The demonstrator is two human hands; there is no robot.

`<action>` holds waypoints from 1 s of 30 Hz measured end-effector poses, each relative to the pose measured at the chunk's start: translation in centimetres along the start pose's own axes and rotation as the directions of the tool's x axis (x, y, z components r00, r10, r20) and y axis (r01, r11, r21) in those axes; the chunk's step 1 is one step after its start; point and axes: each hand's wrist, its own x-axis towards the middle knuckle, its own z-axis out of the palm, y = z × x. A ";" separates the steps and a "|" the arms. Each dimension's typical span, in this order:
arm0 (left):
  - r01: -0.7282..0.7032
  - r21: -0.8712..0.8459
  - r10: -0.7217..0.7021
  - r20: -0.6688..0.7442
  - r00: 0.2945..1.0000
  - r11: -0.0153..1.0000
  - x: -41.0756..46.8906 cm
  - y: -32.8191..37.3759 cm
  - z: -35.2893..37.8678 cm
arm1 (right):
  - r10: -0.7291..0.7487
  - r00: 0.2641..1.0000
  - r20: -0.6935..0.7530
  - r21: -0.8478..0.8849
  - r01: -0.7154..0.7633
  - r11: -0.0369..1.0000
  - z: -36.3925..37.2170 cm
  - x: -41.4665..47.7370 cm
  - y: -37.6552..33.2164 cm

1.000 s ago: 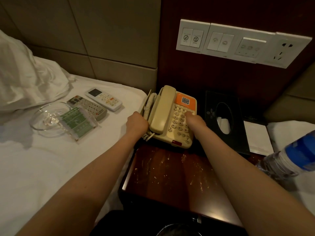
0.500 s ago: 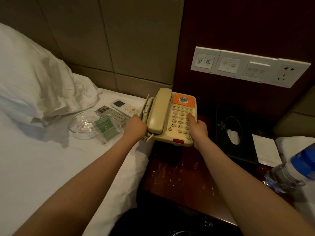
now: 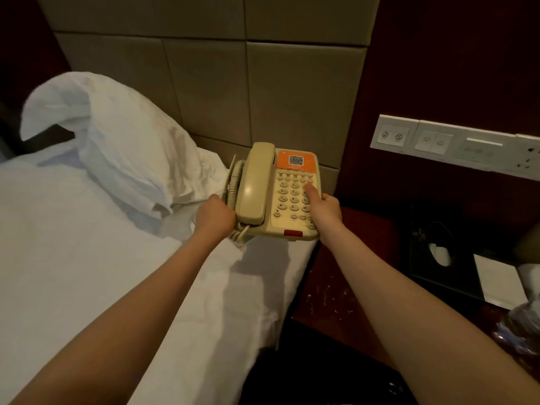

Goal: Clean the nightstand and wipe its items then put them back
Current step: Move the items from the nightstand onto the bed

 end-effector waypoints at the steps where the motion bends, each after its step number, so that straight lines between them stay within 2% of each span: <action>1: 0.005 -0.004 -0.005 -0.013 1.000 1.000 0.0 -0.8 -0.8 | -0.003 1.000 0.021 0.005 0.003 1.000 0.8 -0.6 -0.2; 8: 0.094 -0.020 -0.095 -0.078 0.992 0.995 -1.8 -5.7 -5.5 | -0.046 0.986 0.163 -0.016 0.049 0.999 6.4 -4.1 -1.3; 12: 0.173 -0.032 -0.175 -0.062 0.983 0.984 -3.4 -8.4 -6.2 | -0.046 0.979 0.201 -0.063 0.060 0.996 8.4 -5.8 -0.5; 24: 0.161 -0.101 -0.162 -0.004 0.987 0.982 -6.3 -11.6 -5.4 | -0.092 0.989 0.115 -0.126 0.106 0.986 9.2 -8.9 3.1; 30: 0.128 -0.063 -0.129 -0.008 0.992 0.990 -8.1 -11.5 -5.1 | -0.070 0.994 0.081 -0.102 0.078 0.992 8.0 -10.6 5.0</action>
